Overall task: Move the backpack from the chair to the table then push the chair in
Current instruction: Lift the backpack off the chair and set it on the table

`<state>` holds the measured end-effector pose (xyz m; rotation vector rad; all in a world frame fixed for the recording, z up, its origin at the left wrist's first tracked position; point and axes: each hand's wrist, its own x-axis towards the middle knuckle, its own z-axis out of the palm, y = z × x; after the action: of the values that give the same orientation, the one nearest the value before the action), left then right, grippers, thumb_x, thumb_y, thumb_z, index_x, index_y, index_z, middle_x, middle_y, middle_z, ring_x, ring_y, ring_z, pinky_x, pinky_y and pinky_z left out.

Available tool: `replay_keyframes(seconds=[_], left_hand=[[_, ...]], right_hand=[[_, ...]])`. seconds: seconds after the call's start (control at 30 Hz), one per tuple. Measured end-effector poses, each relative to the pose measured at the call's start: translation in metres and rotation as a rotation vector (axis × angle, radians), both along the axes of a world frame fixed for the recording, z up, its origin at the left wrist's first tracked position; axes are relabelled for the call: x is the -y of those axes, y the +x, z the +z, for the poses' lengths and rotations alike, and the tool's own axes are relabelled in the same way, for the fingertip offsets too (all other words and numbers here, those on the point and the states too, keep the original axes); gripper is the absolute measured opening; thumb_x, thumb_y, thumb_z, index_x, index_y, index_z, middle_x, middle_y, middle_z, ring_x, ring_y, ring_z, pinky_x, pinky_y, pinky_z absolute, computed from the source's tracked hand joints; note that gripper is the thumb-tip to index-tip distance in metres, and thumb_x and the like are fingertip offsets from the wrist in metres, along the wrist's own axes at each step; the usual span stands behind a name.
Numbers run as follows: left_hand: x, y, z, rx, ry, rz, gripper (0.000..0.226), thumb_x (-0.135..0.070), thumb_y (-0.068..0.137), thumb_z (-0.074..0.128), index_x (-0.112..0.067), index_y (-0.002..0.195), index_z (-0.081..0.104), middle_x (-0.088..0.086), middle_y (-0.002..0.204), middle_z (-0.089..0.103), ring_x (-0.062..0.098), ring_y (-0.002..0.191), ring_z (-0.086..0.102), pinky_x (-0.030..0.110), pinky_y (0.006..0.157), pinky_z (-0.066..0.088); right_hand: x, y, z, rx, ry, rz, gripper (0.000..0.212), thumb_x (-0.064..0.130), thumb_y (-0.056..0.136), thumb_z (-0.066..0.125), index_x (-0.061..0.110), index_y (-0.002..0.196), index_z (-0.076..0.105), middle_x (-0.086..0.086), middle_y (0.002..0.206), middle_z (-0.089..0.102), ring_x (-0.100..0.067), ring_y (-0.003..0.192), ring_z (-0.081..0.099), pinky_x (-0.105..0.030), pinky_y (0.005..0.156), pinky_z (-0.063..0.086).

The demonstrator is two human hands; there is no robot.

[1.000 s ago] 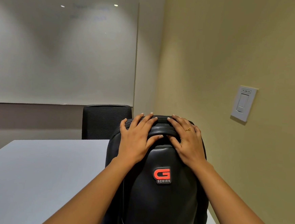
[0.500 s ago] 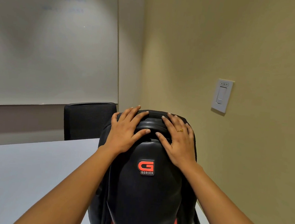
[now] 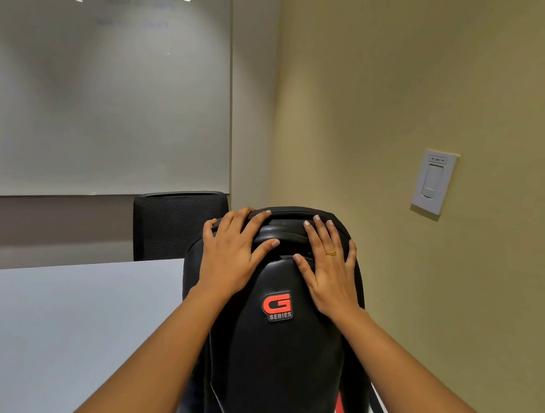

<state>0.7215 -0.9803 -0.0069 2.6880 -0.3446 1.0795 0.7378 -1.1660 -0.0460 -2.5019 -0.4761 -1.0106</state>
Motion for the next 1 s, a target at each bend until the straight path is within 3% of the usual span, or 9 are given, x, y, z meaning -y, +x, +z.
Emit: replay_keyframes(seconds=[0.1,0.33,0.5,0.6,0.67,0.8,1.0], left_hand=[[0.001,-0.005,-0.006,0.04,0.001,0.091,0.062,-0.061,0.087,0.02,-0.028,0.133,0.045,0.005,0.13,0.052,0.024,0.123,0.045,0.052,0.1,0.031],[0.014,-0.018,-0.008,0.03,0.027,0.276,0.06,-0.057,0.087,0.024,-0.024,0.131,0.05,0.01,0.128,0.056,0.029,0.12,0.05,0.054,0.097,0.037],[0.012,-0.026,-0.001,-0.03,0.089,0.234,0.072,-0.066,0.083,0.012,-0.027,0.139,0.037,0.009,0.138,0.045,0.027,0.128,0.04,0.055,0.1,0.03],[0.002,-0.027,0.014,-0.123,0.092,0.166,0.086,-0.077,0.072,0.0,-0.035,0.142,0.027,0.003,0.146,0.036,0.024,0.132,0.032,0.053,0.102,0.027],[-0.008,-0.024,0.023,-0.202,0.02,0.142,0.084,-0.082,0.072,0.006,-0.039,0.141,0.026,0.001,0.145,0.037,0.026,0.13,0.036,0.053,0.1,0.033],[-0.027,-0.019,0.029,-0.273,-0.113,0.051,0.054,-0.055,0.092,0.028,-0.032,0.14,0.033,0.01,0.132,0.052,0.033,0.117,0.049,0.045,0.094,0.041],[-0.025,-0.032,0.024,-0.139,-0.1,0.132,0.039,-0.037,0.098,0.032,-0.02,0.131,0.045,0.014,0.106,0.065,0.033,0.097,0.059,0.042,0.08,0.045]], right_hand=[[-0.001,0.01,0.001,-0.021,-0.028,0.069,0.07,0.068,0.085,0.003,0.031,0.144,0.007,0.008,0.155,0.005,-0.006,0.14,-0.007,-0.05,0.112,-0.003],[-0.004,0.022,0.005,-0.104,-0.06,0.12,0.069,0.071,0.081,-0.004,0.038,0.141,-0.004,0.016,0.153,-0.006,-0.003,0.139,-0.014,-0.057,0.111,-0.002],[-0.018,-0.009,-0.008,-0.114,0.174,-0.011,0.058,0.058,0.089,0.009,0.039,0.143,0.002,0.008,0.156,-0.002,-0.009,0.14,-0.01,-0.059,0.109,0.001],[-0.032,-0.035,-0.013,-0.272,0.392,-0.056,0.057,0.055,0.092,0.022,0.04,0.143,0.003,0.002,0.156,-0.005,-0.015,0.141,-0.01,-0.063,0.109,0.004],[-0.041,-0.048,-0.02,-0.369,0.439,-0.04,0.065,0.06,0.087,0.026,0.041,0.143,0.0,0.001,0.156,-0.011,-0.017,0.14,-0.015,-0.064,0.107,0.003],[-0.043,-0.047,-0.024,-0.395,0.418,-0.015,0.074,0.067,0.078,0.024,0.043,0.142,-0.005,0.002,0.155,-0.016,-0.018,0.139,-0.02,-0.067,0.105,0.001],[-0.052,-0.026,-0.026,-0.437,0.355,0.06,0.07,0.059,0.086,0.023,0.036,0.143,-0.01,0.001,0.153,-0.021,-0.019,0.139,-0.021,-0.069,0.103,-0.001]])
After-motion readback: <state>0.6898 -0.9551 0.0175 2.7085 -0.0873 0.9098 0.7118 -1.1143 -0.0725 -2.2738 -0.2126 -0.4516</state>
